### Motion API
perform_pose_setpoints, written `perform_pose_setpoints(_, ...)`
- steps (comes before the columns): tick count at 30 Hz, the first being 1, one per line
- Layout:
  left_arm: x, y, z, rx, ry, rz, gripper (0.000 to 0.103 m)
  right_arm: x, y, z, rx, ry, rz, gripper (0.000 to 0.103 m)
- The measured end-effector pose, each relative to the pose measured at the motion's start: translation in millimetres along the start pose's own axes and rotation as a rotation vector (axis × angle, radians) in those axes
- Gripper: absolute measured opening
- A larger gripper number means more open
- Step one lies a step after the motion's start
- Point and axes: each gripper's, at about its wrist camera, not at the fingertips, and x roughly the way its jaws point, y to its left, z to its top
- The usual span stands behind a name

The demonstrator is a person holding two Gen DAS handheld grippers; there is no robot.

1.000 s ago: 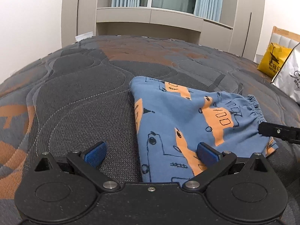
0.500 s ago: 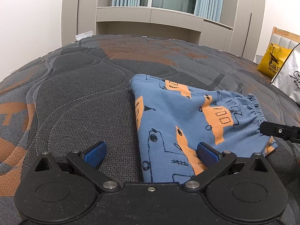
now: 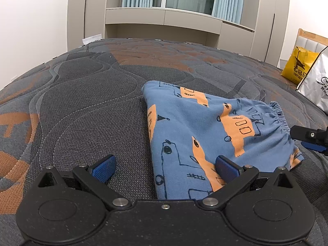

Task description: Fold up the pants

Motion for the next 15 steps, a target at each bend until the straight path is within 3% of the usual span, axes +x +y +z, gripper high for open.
perform_pose_setpoints(7, -7, 4, 0, -0.023, -0.026, -0.014, 0.102, -2, 8, -1, -0.034, -0.010, -0.013, 0.103)
perform_pose_setpoints(12, -36, 21, 13, -0.099, -0.242, -0.079, 0.103, -1, 10, 9, -0.044, -0.019, 0.184, 0.103)
perform_pose_setpoints(15, -24, 24, 27, -0.085, -0.175, -0.116, 0.103, 22, 12, 27, -0.056, 0.064, 0.237, 0.103)
